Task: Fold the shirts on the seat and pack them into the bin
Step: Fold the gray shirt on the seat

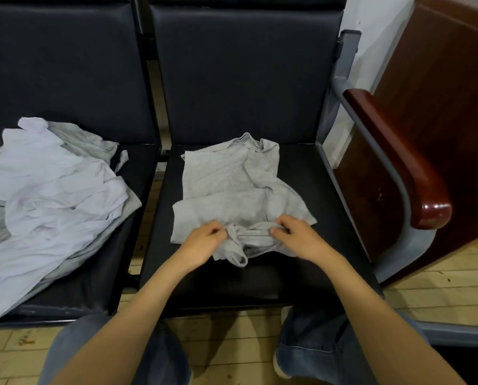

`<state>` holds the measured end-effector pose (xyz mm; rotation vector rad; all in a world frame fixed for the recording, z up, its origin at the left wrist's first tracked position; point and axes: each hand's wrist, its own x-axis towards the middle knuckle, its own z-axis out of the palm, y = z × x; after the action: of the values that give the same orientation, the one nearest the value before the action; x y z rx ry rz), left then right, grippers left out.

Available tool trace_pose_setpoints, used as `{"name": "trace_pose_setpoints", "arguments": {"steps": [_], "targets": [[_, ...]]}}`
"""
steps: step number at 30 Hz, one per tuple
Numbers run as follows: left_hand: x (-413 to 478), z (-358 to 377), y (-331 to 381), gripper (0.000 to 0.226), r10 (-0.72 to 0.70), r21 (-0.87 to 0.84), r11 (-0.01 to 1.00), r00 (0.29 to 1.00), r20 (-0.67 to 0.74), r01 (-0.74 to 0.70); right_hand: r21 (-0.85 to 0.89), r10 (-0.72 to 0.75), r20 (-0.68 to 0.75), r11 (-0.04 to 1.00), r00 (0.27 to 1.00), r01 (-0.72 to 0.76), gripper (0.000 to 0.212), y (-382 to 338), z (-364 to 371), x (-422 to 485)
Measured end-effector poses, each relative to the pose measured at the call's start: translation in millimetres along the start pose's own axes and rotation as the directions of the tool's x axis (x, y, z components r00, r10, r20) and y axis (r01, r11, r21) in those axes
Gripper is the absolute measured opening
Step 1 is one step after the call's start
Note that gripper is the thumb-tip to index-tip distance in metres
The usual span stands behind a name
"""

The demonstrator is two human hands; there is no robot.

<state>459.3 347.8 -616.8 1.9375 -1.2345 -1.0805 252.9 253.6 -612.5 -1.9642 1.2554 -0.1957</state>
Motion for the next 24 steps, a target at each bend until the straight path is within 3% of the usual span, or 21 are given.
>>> {"name": "trace_pose_setpoints", "arguments": {"steps": [1, 2, 3, 4, 5, 7, 9, 10, 13, 15, 16, 19, 21, 22, 24], "targets": [[-1.6, -5.1, 5.3, 0.020, -0.050, -0.104, 0.993, 0.999, -0.012, 0.048, 0.090, -0.019, 0.007, 0.996, 1.000, 0.018, 0.016, -1.4, -9.0, -3.3], [-2.9, -10.5, 10.1, 0.013, -0.075, -0.090, 0.993, 0.997, 0.012, 0.076, 0.162, -0.032, 0.008, 0.986, 0.999, 0.031, 0.017, -2.4, -16.7, -6.4], [-4.7, -15.6, 12.5, 0.014, -0.082, 0.017, 0.997, 0.995, 0.052, 0.081, 0.198, -0.035, 0.012, 0.980, 0.999, 0.031, 0.020, -2.0, -22.2, -8.3], [-6.1, -17.1, 8.5, 0.033, -0.090, 0.171, 0.982, 0.994, 0.062, 0.078, 0.202, -0.025, 0.020, 0.979, 0.999, 0.020, 0.024, -1.1, -25.2, -9.9], [-8.2, -17.4, 2.8, 0.036, -0.073, 0.277, 0.958, 0.997, 0.007, 0.069, 0.187, -0.010, 0.033, 0.982, 0.999, 0.003, 0.027, -0.2, -26.1, -10.8], [-13.4, -15.9, -6.3, 0.022, 0.087, 0.422, 0.906, 0.991, -0.105, -0.035, 0.153, 0.021, 0.053, 0.988, 0.998, -0.029, 0.034, 0.4, -22.5, -11.0], [-13.1, -10.7, -18.0, 0.022, 0.267, 0.474, 0.856, 0.962, -0.062, -0.207, 0.038, 0.002, 0.052, 0.999, 0.999, -0.004, 0.036, -0.2, -15.3, -8.8], [-10.7, -9.0, -20.7, 0.028, 0.279, 0.464, 0.853, 0.960, -0.014, -0.241, -0.068, -0.018, 0.062, 0.997, 0.998, 0.022, 0.036, -0.7, -11.1, -7.9], [-10.5, -5.6, -28.6, 0.056, 0.114, 0.570, 0.800, 0.980, 0.162, -0.187, -0.307, -0.018, 0.134, 0.950, 0.991, 0.058, 0.035, 2.6, 2.7, -5.5], [-10.9, -6.2, -33.7, 0.072, 0.002, 0.667, 0.734, 0.982, 0.187, -0.129, -0.289, 0.023, 0.193, 0.957, 0.981, 0.034, 0.046, 2.1, 2.5, -7.0], [-10.9, -10.5, -34.7, 0.077, -0.043, 0.687, 0.722, 0.985, 0.170, -0.087, -0.202, 0.056, 0.230, 0.979, 0.972, -0.009, 0.051, 0.4, -1.2, -8.9], [-10.9, -37.3, -33.7, 0.087, -0.196, 0.662, 0.750, 0.958, 0.210, 0.008, 0.027, 0.149, 0.361, 0.985, 0.921, -0.169, 0.052, -0.2, -12.1, -16.0], [-14.1, -52.9, -29.6, 0.095, -0.294, 0.567, 0.819, 0.910, 0.292, 0.083, 0.003, 0.177, 0.319, 0.982, 0.931, -0.187, 0.049, 3.6, -13.8, -19.0], [-15.6, -55.2, -27.7, 0.093, -0.304, 0.509, 0.850, 0.915, 0.266, 0.134, -0.062, 0.167, 0.249, 0.986, 0.954, -0.157, 0.046, 6.3, -13.7, -18.7], [-14.5, -47.1, -25.2, 0.077, -0.197, 0.364, 0.916, 0.979, 0.043, 0.168, -0.219, 0.119, 0.157, 0.972, 0.980, -0.083, 0.037, 13.0, -10.6, -16.0]]}}
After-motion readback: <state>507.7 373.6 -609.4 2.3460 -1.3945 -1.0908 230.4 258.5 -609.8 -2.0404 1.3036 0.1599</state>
